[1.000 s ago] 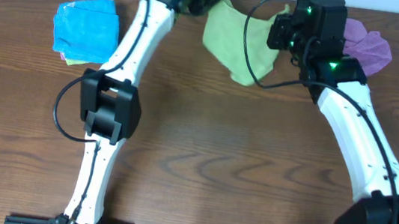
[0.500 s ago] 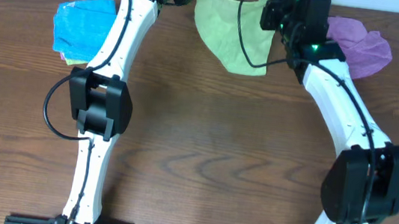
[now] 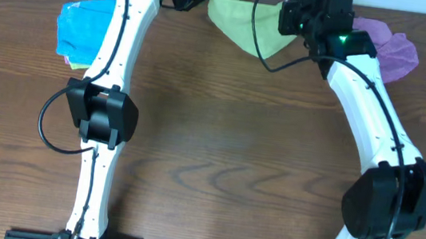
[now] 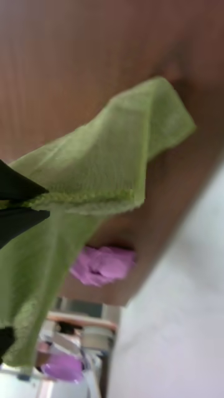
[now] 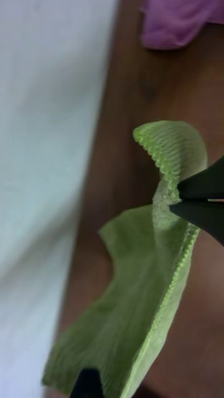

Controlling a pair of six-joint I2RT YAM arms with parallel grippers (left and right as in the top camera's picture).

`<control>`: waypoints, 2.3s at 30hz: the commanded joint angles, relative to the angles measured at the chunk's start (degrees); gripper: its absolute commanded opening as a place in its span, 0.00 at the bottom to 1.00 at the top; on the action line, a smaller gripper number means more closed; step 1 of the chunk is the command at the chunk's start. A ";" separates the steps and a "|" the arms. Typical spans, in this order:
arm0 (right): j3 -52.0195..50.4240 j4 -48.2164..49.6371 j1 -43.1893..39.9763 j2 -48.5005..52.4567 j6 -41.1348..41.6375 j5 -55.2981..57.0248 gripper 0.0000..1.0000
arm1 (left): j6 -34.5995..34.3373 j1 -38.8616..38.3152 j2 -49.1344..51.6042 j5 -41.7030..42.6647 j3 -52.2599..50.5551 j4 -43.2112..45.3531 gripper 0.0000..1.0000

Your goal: Fold the cloth

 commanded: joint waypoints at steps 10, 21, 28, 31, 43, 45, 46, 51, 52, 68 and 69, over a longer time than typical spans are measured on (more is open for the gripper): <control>1.31 -16.76 0.52 -3.85 -0.31 1.01 0.01 | 15.63 -0.02 0.26 -1.14 1.84 -20.85 0.06; -2.56 -24.22 0.55 -3.87 0.61 0.39 0.02 | 19.30 -1.31 0.26 -4.39 1.81 -31.82 0.06; -8.02 -23.15 0.52 -7.96 0.87 -1.57 0.02 | 19.26 -2.23 0.26 -4.39 1.81 -36.54 0.06; -11.30 -22.10 0.37 -11.96 0.83 -1.53 0.02 | 19.08 -2.67 0.20 -4.17 1.81 -38.49 0.06; -15.17 -22.49 0.44 -14.78 0.63 -4.81 0.01 | 14.84 -6.93 -6.84 -8.04 1.79 -42.73 0.06; -15.19 -23.39 0.44 -14.78 0.61 -5.27 0.01 | 14.40 -8.98 -6.84 -9.09 1.70 -42.73 0.06; -15.17 -23.87 0.44 -14.78 0.48 -5.25 0.01 | 13.81 -10.27 -6.84 -10.34 1.33 -42.73 0.06; -15.19 -25.83 0.35 -14.91 -0.26 -5.22 0.01 | 11.63 -16.65 -6.84 -15.82 0.17 -42.73 0.06; -15.23 -25.94 0.31 -15.08 -0.24 -5.22 0.02 | 11.47 -17.11 -6.99 -16.28 0.17 -42.73 0.06; -15.30 -25.62 -0.76 -18.12 -0.28 -5.25 0.01 | 11.28 -14.29 -17.42 -10.25 -16.50 -42.69 0.06; -15.30 -25.38 -0.76 -18.12 -0.26 -5.29 0.01 | 11.28 -13.99 -18.62 -10.29 -18.60 -42.34 0.06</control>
